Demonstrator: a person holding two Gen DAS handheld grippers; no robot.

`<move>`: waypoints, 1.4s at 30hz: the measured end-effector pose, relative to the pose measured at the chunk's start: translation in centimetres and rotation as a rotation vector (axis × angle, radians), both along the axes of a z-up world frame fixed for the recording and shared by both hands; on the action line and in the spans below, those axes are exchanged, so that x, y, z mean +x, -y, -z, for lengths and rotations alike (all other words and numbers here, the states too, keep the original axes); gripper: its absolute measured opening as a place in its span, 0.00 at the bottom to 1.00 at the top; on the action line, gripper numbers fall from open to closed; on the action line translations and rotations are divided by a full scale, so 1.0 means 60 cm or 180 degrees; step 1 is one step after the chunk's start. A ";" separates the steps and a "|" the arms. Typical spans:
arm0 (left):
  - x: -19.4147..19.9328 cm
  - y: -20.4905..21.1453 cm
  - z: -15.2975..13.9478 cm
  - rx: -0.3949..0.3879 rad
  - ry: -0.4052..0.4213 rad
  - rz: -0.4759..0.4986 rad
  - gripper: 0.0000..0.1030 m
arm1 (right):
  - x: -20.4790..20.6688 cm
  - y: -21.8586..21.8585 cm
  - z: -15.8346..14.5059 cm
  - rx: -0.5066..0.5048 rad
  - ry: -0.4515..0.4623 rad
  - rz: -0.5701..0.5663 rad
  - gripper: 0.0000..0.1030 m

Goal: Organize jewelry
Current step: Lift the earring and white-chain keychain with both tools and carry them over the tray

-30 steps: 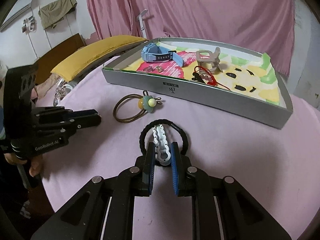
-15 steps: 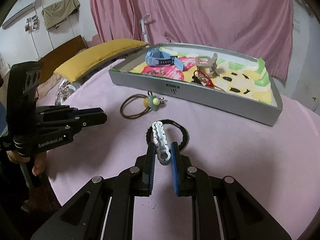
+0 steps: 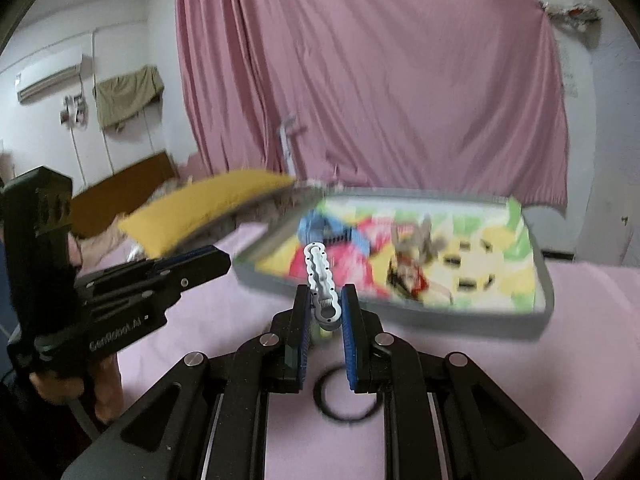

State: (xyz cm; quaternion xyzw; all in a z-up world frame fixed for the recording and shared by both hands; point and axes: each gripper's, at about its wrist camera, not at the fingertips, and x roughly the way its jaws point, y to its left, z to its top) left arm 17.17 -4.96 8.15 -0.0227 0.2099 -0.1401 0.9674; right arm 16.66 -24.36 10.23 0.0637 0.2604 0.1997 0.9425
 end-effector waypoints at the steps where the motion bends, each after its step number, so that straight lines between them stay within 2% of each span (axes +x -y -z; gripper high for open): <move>1: 0.003 0.002 -0.008 0.0008 0.0084 -0.0018 0.12 | 0.002 -0.001 -0.005 0.0034 0.0054 0.0024 0.13; 10: 0.058 0.000 -0.038 -0.0007 0.0535 -0.0283 0.12 | 0.036 -0.012 -0.042 0.0009 0.0649 0.0444 0.13; 21: 0.120 0.002 -0.018 -0.0013 0.0591 -0.0494 0.12 | 0.085 -0.025 -0.031 -0.0164 0.0906 0.0716 0.13; 26: 0.141 0.002 0.007 -0.0036 0.0380 -0.0456 0.12 | 0.111 -0.024 -0.018 -0.0167 0.0695 0.0701 0.13; 42: 0.207 0.003 0.077 0.0075 -0.0724 -0.0215 0.12 | 0.190 0.004 0.062 -0.0127 -0.0488 0.0595 0.13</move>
